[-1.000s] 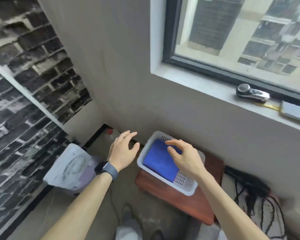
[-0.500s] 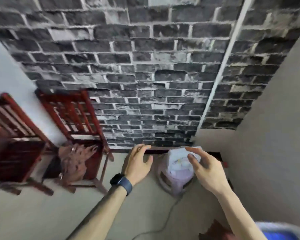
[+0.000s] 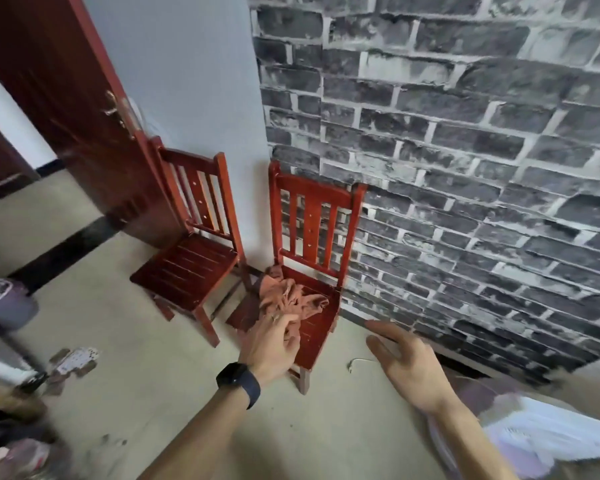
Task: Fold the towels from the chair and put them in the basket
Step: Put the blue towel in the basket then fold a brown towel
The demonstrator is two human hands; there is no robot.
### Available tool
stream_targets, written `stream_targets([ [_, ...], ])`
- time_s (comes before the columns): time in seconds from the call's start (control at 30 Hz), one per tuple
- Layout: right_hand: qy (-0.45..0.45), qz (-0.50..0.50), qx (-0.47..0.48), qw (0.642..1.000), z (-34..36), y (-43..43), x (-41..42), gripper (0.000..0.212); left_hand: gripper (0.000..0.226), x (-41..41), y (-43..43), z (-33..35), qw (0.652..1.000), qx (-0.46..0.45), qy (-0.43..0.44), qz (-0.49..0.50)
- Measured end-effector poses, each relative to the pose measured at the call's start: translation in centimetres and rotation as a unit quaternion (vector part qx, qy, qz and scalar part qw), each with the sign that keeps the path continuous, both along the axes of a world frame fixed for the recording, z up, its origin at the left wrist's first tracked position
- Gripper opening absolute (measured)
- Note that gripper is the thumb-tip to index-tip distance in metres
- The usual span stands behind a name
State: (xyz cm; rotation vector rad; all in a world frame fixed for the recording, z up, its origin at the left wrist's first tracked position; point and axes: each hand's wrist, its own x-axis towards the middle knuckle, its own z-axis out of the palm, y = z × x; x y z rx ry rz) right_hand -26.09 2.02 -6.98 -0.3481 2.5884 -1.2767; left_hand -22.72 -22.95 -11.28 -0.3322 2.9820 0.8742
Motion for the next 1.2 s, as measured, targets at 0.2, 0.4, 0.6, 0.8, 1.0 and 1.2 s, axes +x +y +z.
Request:
stream_targets([
  [0.2,-0.037,0.051,0.01,0.998,-2.8,-9.1,-5.2,0.021,0.044,-3.5,-9.3,-2.3,0.999,-0.002,-0.009,0.039],
  [0.4,-0.064,0.092,0.031,0.993,-6.2,-17.0,-12.8,0.024,0.049,-9.0,-17.4,-6.4,0.996,-0.02,-0.047,0.071],
  [0.6,-0.119,0.1,0.058,0.986,-11.9,-23.7,-21.5,0.024,0.049,-16.3,-24.4,-10.4,0.992,-0.05,-0.101,0.057],
  [0.8,-0.177,0.084,0.099,0.976,-18.3,-29.3,-28.5,0.029,0.047,-22.5,-29.5,-14.9,0.986,-0.082,-0.144,0.027],
  [1.0,-0.188,0.093,0.185,0.96,-27.0,-33.7,-32.9,0.034,0.052,-27.4,-32.9,-24.2,0.961,-0.115,-0.249,-0.04],
  [1.2,-0.191,0.039,0.244,0.95,-37.1,-36.9,-34.3,0.05,0.055,-31.9,-34.3,-36.4,0.94,-0.109,-0.291,-0.143],
])
